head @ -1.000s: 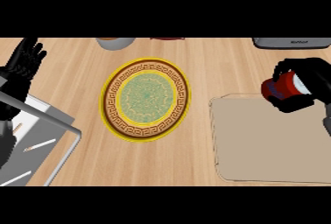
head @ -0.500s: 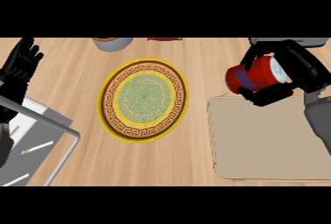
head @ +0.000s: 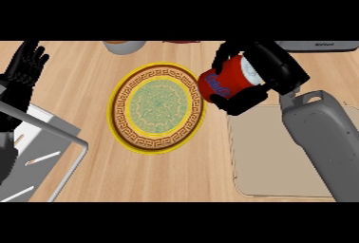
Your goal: Pick the can from the tray and place it in the plate
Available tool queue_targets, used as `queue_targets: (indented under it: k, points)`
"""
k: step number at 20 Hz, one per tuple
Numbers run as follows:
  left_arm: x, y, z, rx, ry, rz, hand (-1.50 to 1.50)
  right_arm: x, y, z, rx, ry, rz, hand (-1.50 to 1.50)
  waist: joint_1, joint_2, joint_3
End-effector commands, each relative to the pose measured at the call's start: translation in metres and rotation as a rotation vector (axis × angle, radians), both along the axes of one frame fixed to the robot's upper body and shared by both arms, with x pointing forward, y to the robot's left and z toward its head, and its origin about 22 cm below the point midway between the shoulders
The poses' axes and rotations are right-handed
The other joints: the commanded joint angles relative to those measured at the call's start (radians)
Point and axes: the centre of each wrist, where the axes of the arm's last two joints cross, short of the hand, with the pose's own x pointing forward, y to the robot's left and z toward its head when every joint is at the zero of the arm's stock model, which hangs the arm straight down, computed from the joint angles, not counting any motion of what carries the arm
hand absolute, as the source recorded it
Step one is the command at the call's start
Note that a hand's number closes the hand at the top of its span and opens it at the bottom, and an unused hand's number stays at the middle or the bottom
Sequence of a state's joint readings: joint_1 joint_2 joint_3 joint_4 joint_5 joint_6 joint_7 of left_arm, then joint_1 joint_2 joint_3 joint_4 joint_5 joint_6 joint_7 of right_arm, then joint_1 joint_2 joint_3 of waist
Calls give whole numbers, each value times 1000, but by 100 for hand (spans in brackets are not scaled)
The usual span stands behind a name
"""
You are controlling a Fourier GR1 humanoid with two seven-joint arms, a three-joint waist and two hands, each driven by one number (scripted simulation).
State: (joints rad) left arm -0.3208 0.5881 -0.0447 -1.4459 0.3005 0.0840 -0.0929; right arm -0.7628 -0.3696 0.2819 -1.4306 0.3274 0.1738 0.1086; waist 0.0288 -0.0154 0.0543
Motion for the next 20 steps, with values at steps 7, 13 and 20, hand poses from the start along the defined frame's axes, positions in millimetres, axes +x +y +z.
queue_targets:
  k: [7,13,20]
  points:
    - [5,-50,-17,-43,64,-93,0,0,104,-14,-5,115,26,150,4,23,-54]
    - [2,-32,-18,-34,79,-108,0,3,146,-36,-92,99,-28,150,30,27,-54]
    - [6,-49,-20,-33,61,-143,0,15,149,-68,-94,156,-91,150,57,38,-53]
